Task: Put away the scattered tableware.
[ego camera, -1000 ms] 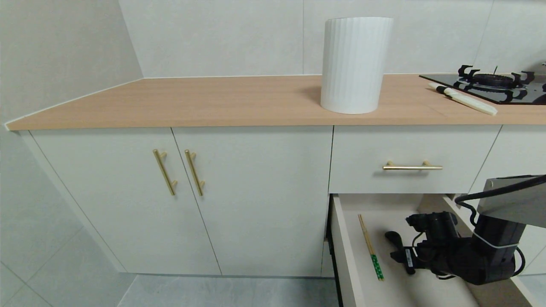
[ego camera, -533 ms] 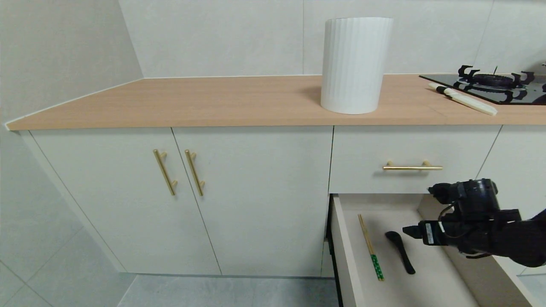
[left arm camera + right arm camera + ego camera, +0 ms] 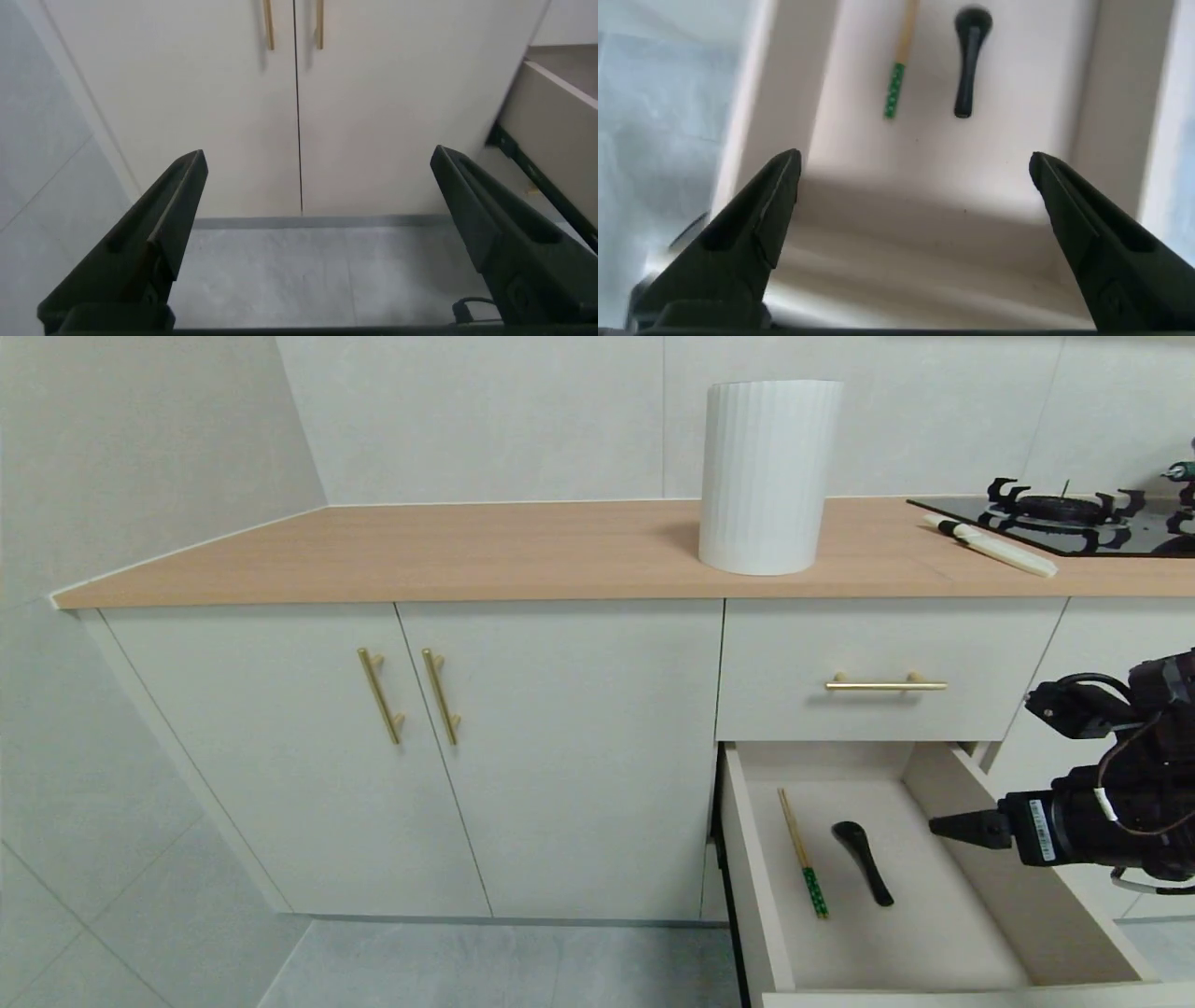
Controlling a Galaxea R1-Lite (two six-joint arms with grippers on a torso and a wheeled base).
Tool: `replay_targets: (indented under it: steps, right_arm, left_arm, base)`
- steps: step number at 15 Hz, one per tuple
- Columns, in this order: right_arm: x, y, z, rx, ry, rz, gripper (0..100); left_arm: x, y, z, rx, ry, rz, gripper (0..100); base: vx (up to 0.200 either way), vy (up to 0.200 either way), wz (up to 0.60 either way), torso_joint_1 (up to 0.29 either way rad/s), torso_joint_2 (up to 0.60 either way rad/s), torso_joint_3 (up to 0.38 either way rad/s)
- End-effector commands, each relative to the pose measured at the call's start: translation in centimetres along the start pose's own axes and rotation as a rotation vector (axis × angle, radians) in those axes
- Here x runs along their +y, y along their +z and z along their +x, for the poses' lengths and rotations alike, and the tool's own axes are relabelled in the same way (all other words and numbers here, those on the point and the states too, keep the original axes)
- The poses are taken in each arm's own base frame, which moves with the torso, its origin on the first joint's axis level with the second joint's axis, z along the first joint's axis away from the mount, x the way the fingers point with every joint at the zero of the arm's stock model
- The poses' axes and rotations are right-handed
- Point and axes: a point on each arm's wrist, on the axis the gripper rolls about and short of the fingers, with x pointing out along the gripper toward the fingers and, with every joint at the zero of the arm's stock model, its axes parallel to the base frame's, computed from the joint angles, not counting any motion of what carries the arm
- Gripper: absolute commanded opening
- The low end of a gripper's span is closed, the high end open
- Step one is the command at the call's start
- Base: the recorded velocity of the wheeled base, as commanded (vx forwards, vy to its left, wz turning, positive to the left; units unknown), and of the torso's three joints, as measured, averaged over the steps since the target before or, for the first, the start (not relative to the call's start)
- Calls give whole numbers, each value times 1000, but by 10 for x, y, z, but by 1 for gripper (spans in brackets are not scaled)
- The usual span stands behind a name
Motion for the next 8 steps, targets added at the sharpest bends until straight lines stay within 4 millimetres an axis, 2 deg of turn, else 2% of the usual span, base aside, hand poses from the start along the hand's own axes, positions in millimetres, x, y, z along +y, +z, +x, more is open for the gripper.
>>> replay_targets:
  steps: [1,5,8]
  right_arm:
    - [3,0,-12,-26,8,-20,100]
    - [6,-12,-14,77,21,-101,100]
    - [13,-24,-10,197,51,-170,100]
  left_arm:
    - [0,0,0,0,1,-1,100]
    - [0,0,0,0,1,-1,100]
    - [0,0,0,0,1,-3,100]
  base:
    - [-200,0,0,-7,7,-2]
    - [-200,0,0,1,0,2]
    - [0,0,0,0,0,0]
